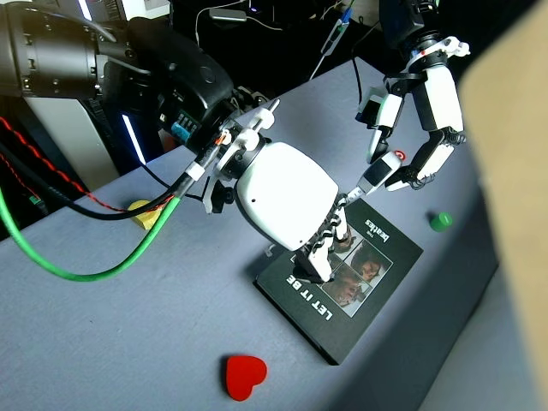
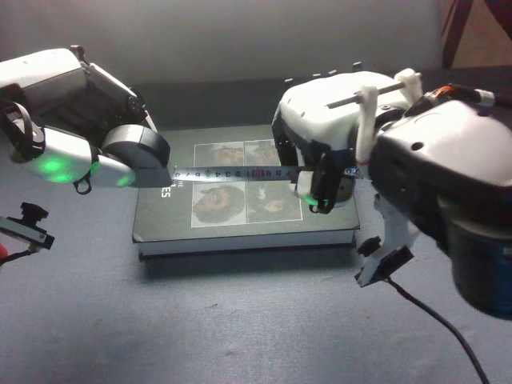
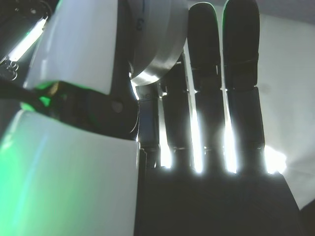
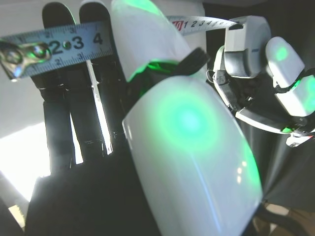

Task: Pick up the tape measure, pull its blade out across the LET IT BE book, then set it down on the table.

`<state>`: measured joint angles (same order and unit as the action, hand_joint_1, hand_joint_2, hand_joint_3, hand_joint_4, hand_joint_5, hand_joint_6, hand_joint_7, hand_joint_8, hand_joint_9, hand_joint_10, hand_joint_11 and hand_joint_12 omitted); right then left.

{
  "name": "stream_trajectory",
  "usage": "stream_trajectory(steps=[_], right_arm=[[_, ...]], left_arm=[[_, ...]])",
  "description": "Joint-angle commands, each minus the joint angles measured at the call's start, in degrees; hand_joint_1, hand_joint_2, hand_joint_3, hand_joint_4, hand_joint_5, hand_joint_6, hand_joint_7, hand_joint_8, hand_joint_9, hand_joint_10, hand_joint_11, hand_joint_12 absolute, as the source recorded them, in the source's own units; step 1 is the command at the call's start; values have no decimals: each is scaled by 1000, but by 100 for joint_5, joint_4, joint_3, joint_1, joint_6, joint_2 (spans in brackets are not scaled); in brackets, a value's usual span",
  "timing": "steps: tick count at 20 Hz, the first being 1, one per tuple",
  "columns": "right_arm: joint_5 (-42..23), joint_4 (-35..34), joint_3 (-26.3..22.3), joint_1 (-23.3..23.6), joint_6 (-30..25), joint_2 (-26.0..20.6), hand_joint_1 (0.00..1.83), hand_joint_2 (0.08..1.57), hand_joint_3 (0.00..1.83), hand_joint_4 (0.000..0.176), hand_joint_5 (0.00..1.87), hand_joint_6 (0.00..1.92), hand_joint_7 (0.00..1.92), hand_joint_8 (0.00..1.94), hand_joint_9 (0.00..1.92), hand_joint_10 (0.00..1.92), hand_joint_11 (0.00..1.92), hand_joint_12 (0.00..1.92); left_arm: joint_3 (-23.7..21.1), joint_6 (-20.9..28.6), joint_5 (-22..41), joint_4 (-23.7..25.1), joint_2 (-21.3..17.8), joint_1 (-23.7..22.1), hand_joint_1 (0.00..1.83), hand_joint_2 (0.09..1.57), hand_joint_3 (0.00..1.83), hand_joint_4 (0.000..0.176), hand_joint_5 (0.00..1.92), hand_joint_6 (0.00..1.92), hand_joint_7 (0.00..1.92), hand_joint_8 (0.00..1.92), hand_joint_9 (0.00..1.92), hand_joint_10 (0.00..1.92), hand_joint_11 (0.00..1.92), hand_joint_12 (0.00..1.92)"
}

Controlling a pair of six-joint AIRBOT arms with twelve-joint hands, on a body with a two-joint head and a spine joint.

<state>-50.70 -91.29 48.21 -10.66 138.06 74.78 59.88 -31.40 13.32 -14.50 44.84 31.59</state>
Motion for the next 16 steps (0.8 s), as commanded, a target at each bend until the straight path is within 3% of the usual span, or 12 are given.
stream_trajectory(steps=[1,16], right_arm=[[-111,502,-29,12,-15,-76,1195,1185,1,0,725,1351,982,1005,868,617,546,1354],[93,608,-230,-128,-178,-976,1185,1191,0,0,740,1372,945,1026,828,699,522,1368]], left_arm=[[40,44,671,-37,-19,-60,1390,1063,0,0,986,809,1188,626,1007,1074,901,939],[29,68,701,-40,-56,-9,1390,1063,0,0,990,809,1178,629,1013,1073,902,939]])
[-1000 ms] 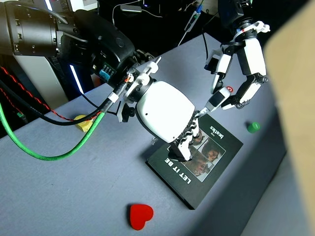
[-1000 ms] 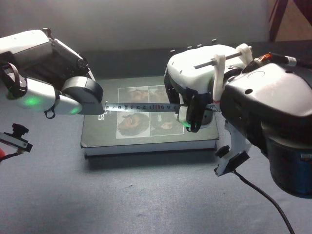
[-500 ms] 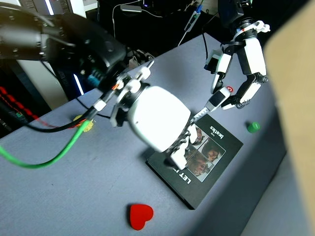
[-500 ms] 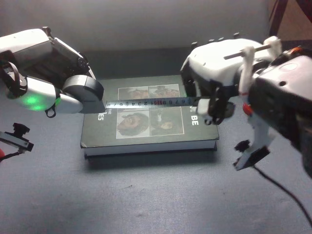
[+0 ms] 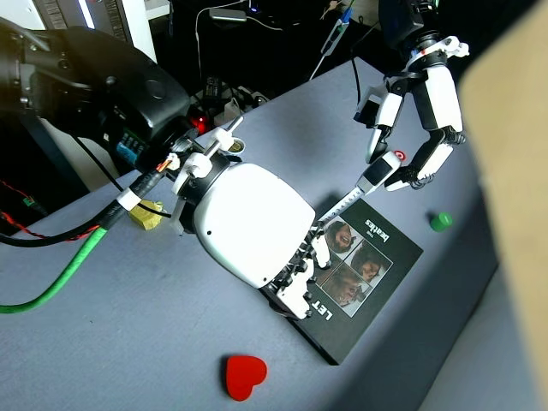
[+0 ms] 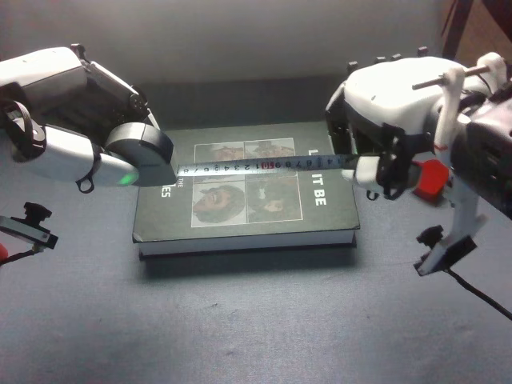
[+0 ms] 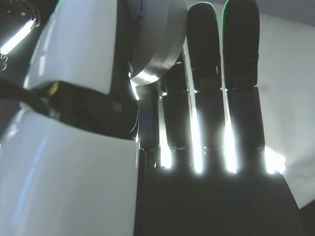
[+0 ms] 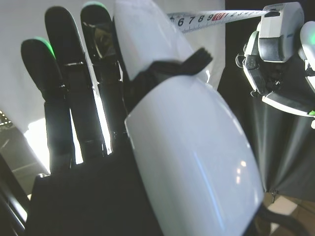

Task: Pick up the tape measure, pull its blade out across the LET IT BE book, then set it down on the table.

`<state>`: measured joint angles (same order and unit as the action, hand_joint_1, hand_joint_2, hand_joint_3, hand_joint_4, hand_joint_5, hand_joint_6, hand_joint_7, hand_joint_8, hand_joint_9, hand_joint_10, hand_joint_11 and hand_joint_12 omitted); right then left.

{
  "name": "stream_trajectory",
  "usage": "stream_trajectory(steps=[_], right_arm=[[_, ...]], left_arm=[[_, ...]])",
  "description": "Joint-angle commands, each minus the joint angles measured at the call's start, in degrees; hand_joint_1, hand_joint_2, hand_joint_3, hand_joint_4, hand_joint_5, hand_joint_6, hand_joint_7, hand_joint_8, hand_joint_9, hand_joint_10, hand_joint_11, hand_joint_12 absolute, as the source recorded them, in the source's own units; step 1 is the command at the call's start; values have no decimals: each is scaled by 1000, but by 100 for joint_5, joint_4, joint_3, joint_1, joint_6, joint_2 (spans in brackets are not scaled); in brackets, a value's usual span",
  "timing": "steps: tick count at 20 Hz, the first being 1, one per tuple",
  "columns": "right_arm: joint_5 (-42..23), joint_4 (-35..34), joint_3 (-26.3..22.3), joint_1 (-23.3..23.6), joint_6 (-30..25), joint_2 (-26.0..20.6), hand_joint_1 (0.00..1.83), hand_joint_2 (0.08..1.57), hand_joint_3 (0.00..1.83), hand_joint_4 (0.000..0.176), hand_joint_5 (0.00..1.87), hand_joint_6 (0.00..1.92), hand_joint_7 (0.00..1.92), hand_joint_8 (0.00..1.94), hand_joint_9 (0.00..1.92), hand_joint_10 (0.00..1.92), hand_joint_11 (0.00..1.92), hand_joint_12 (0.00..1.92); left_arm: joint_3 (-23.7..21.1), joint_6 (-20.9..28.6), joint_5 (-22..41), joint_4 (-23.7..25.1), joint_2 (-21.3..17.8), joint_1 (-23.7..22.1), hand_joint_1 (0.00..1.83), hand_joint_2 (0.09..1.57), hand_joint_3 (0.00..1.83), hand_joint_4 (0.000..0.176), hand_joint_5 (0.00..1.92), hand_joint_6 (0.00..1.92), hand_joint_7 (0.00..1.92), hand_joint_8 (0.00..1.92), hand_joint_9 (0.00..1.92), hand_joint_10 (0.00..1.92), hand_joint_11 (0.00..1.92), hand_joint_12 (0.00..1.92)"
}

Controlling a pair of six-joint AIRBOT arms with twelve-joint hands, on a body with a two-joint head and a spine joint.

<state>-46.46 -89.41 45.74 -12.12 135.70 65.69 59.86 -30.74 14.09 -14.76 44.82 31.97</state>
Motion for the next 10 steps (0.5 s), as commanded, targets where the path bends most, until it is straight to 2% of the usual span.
stream_trajectory(steps=[1,10], right_arm=[[-328,422,11,5,56,-100,1185,1191,0,0,740,1371,947,1027,829,701,524,1371],[-301,549,8,-96,-7,-209,1183,1191,0,0,749,1359,940,1037,820,704,518,1375]], left_arm=[[29,5,624,-14,-53,-48,1390,1063,0,0,986,809,1180,629,1014,1074,904,939],[32,21,625,-14,-54,-49,1390,1064,0,0,979,824,1204,608,995,1077,911,928]])
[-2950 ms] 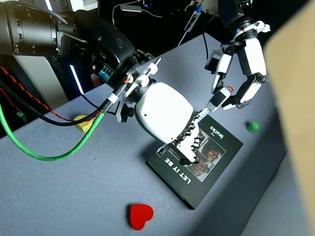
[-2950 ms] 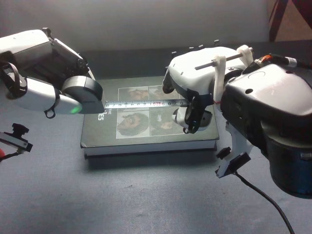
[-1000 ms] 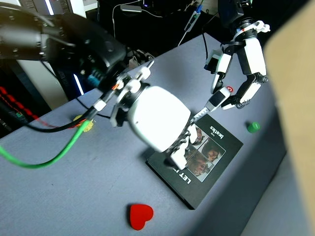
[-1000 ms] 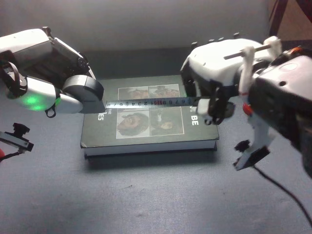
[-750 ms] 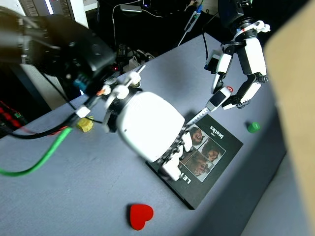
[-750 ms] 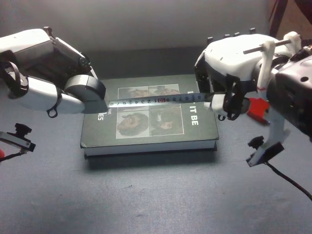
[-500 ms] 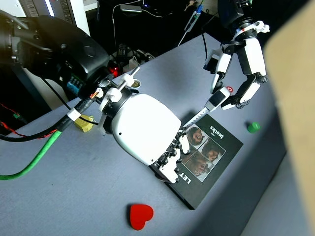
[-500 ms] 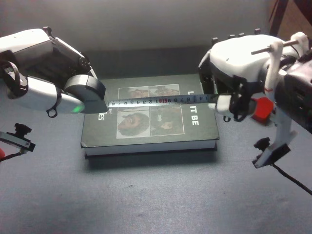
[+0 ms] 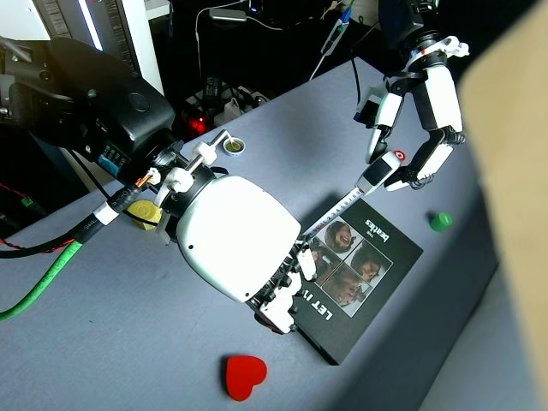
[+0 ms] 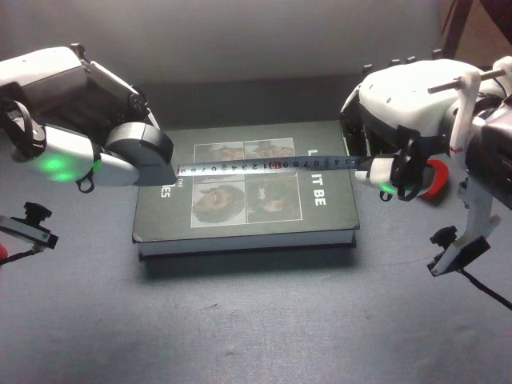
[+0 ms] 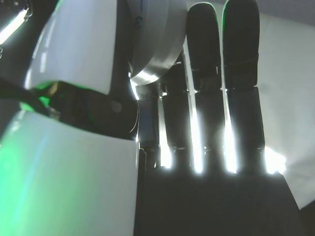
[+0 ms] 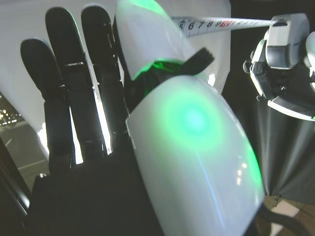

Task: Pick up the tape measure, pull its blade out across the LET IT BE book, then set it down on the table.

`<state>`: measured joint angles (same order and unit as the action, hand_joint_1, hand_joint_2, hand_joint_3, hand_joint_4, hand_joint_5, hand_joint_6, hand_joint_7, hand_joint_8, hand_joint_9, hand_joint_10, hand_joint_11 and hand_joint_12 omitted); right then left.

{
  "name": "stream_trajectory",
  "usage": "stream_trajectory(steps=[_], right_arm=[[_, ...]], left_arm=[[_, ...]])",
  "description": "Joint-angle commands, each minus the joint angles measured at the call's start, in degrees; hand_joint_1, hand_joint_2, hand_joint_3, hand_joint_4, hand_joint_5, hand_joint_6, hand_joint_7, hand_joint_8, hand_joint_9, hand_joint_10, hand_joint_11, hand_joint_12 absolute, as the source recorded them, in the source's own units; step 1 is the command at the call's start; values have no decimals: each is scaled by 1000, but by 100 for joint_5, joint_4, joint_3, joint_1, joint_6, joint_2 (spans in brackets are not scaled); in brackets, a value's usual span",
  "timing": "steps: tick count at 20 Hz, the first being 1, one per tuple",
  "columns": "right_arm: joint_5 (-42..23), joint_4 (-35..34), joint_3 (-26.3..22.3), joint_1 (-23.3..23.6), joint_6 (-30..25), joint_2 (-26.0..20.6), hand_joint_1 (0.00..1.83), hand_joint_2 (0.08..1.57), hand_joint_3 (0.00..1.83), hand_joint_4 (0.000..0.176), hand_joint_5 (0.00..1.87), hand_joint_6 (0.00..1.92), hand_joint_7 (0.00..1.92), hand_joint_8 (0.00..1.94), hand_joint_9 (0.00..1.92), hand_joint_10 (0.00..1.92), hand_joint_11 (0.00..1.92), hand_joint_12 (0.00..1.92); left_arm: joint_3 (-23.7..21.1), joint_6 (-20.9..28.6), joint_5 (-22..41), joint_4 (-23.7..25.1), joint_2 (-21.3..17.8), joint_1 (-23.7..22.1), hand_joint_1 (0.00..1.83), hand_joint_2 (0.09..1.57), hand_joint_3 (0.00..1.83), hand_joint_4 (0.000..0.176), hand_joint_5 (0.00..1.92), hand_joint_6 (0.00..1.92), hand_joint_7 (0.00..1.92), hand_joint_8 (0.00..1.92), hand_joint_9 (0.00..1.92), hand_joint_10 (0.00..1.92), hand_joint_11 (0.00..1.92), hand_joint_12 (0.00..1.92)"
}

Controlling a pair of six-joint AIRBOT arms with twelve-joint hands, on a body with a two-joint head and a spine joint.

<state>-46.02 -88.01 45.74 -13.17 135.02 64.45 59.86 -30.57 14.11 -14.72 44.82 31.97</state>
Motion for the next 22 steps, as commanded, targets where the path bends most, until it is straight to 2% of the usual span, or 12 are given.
stream_trajectory(steps=[1,22], right_arm=[[-352,411,7,9,60,-89,1182,1190,0,0,757,1360,934,1036,820,705,519,1377],[-456,447,-72,-65,32,-380,1185,1185,0,0,763,1335,950,1032,823,725,521,1382]], left_arm=[[34,6,623,-19,-54,-49,1390,1064,0,0,977,818,1203,613,993,1080,908,927],[48,15,643,-23,-53,-52,1391,1066,0,0,973,807,1206,604,995,1096,917,936]])
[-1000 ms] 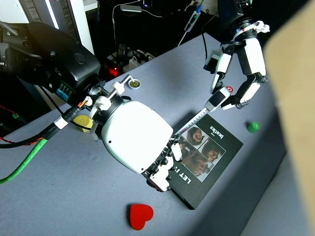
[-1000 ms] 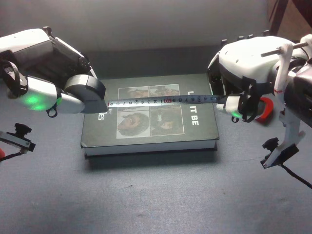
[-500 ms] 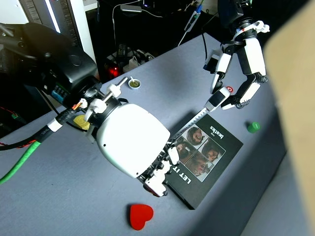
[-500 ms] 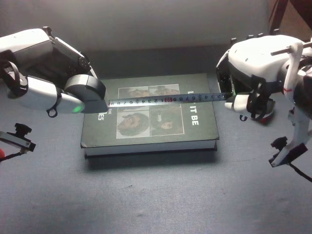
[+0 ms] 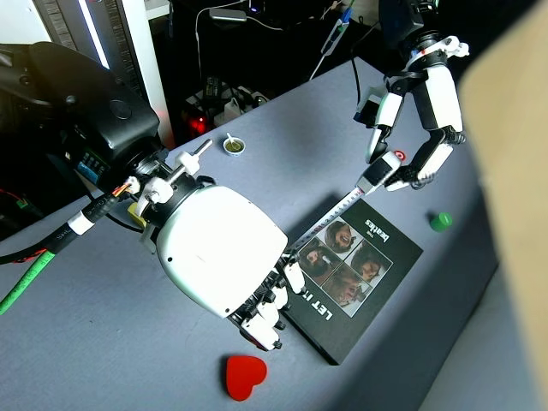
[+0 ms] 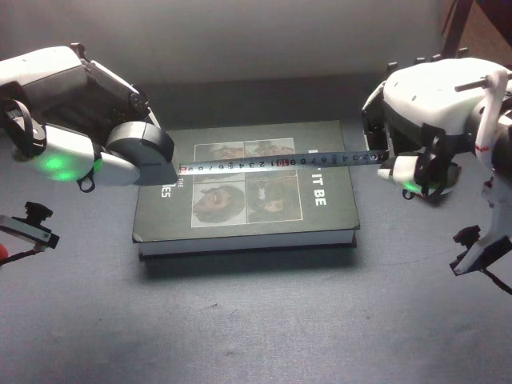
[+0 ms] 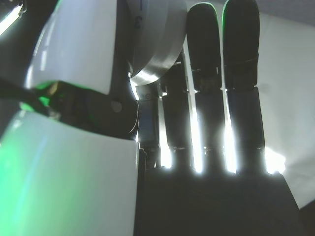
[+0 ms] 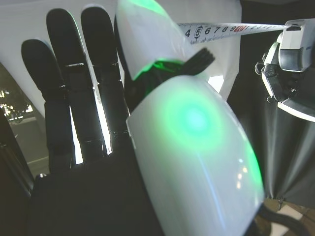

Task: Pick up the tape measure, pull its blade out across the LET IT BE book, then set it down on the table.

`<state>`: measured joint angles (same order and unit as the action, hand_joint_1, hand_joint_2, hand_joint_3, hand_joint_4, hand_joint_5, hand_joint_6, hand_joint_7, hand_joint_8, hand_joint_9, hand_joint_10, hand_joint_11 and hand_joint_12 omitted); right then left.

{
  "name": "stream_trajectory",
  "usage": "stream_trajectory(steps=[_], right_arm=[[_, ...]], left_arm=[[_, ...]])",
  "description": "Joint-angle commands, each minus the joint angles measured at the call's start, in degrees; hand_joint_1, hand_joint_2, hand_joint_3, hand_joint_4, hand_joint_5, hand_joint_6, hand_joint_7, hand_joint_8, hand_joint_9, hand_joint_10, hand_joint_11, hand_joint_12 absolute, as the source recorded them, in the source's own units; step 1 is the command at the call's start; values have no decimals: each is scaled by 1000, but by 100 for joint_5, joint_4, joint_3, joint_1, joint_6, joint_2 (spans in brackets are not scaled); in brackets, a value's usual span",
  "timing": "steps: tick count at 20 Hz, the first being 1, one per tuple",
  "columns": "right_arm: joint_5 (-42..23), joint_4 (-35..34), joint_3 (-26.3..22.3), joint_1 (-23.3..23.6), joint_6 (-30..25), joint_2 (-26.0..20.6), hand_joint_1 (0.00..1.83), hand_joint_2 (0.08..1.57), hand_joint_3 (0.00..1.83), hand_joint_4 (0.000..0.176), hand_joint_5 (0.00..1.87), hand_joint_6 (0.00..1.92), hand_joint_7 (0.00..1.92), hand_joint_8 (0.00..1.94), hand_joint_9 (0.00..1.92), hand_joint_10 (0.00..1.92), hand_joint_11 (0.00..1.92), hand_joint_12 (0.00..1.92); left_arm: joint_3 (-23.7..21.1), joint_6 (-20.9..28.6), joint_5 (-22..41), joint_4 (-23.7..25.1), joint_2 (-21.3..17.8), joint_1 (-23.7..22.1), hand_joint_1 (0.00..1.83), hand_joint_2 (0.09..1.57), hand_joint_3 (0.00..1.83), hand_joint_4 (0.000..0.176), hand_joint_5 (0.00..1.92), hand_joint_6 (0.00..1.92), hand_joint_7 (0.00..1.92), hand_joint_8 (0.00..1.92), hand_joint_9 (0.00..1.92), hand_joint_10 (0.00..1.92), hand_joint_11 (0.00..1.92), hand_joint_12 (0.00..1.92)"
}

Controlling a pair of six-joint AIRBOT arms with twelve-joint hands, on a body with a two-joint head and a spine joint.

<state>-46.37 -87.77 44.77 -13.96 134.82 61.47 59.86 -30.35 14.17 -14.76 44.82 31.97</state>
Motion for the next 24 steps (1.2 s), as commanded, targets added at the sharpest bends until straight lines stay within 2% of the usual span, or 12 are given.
stream_trajectory(steps=[1,15,24], right_arm=[[-423,423,16,11,37,-113,1185,1185,0,0,763,1336,950,1030,824,725,522,1384],[-317,736,-32,-104,-275,-662,1181,1194,0,0,748,1358,930,1056,824,731,547,1375],[-285,767,-31,-241,-402,-1043,1180,1193,0,0,761,1364,921,1050,810,722,493,1347]], left_arm=[[48,-6,636,-19,-53,-51,1391,1064,0,0,976,803,1210,594,1001,1091,923,934],[52,-6,637,-18,-51,-49,1390,1067,0,0,955,844,1198,607,1004,1084,900,932],[43,-7,636,-17,-47,-39,1391,1063,0,0,966,819,1204,597,1016,1066,905,921]])
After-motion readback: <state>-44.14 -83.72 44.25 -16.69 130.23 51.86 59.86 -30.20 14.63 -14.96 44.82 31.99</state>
